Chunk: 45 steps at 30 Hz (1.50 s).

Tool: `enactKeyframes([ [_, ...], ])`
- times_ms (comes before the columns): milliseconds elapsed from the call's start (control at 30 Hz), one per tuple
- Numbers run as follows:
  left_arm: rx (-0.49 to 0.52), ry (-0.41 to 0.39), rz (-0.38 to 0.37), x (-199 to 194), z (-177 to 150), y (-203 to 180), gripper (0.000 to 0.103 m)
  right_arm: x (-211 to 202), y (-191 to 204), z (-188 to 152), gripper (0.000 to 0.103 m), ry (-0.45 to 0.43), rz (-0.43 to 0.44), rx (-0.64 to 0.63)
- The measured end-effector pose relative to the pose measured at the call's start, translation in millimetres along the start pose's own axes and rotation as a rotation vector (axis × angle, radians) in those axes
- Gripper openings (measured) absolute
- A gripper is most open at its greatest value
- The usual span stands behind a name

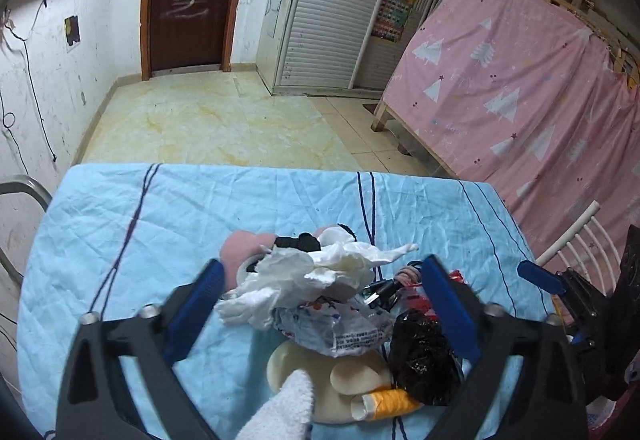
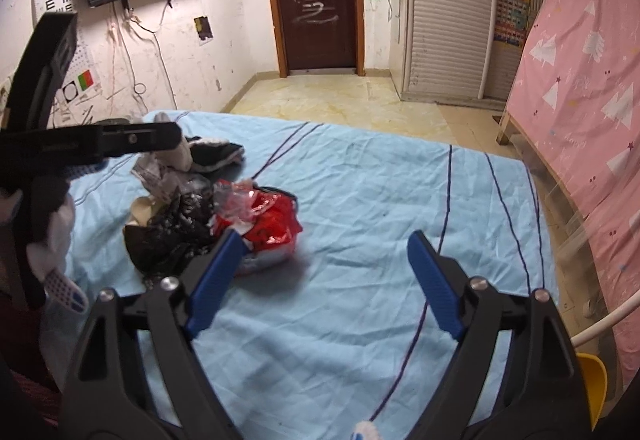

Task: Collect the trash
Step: 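Grasp the white tissue with left gripper while right gripper grasps red plastic bag, then carry the tissue and red bag over to the yellow bucket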

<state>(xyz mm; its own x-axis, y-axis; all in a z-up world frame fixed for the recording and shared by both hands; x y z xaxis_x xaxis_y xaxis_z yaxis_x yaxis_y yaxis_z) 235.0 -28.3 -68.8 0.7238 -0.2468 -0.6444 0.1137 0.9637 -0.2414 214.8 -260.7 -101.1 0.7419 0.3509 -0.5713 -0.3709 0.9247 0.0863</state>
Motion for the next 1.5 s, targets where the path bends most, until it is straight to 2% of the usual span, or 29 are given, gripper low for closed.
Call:
enactKeyframes([
  [33, -0.005, 0.01, -0.012, 2, -1, 0, 0.066, 0, -1, 0, 0.082, -0.002, 0.004, 0.004],
  [100, -0.014, 0.014, -0.014, 5, -1, 1, 0.046, 1, -1, 0, 0.083, 0.001, 0.008, 0.006],
  [133, -0.013, 0.009, -0.004, 4, -1, 2, 0.041, 1, -1, 0, 0.083, 0.005, 0.01, 0.005],
  [200, -0.027, 0.0, -0.017, 2, -1, 3, 0.024, 3, 0, 0, 0.083, 0.007, 0.011, 0.001],
  [300, -0.036, -0.034, -0.027, -7, 1, 3, 0.013, 6, 3, 0, 0.084, 0.015, 0.012, -0.008],
  [667, -0.165, -0.193, -0.139, -57, 15, 18, 0.011, 18, 15, 6, 0.091, 0.056, 0.05, -0.005],
  [833, -0.181, -0.22, -0.187, -73, 20, 21, 0.011, 30, 23, 8, 0.091, 0.086, 0.06, -0.023],
  [1000, -0.188, -0.221, -0.203, -77, 19, 24, 0.011, 46, 34, 7, 0.09, 0.135, 0.069, -0.051],
  [1033, -0.189, -0.22, -0.204, -77, 19, 25, 0.012, 48, 35, 5, 0.082, 0.143, 0.067, -0.057],
  [1067, -0.191, -0.22, -0.204, -77, 18, 27, 0.012, 50, 37, 4, 0.065, 0.152, 0.063, -0.064],
  [1167, -0.197, -0.217, -0.205, -76, 18, 29, 0.012, 51, 41, 0, 0.045, 0.169, 0.069, -0.09],
  [1300, -0.193, -0.216, -0.204, -78, 18, 26, 0.012, 44, 49, -1, 0.038, 0.149, 0.049, -0.146],
  [1500, -0.17, -0.223, -0.207, -85, 18, 17, 0.012, 20, 39, 6, 0.038, 0.084, 0.029, -0.116],
])
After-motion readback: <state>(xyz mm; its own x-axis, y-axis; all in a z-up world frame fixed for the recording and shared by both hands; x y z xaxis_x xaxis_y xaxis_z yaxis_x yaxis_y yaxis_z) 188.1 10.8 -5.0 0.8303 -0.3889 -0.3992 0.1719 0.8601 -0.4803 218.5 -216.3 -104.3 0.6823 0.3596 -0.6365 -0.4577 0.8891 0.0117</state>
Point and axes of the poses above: each gripper's, at about its wrist camera, not at the fingertips, and x roughly the way its jaws point, y to its left, z to its top, the point moved 5 cm from there along x, roughly the way its jaws point, and after that the axes turned 6 degrees about -y, right-handed, at the moved point
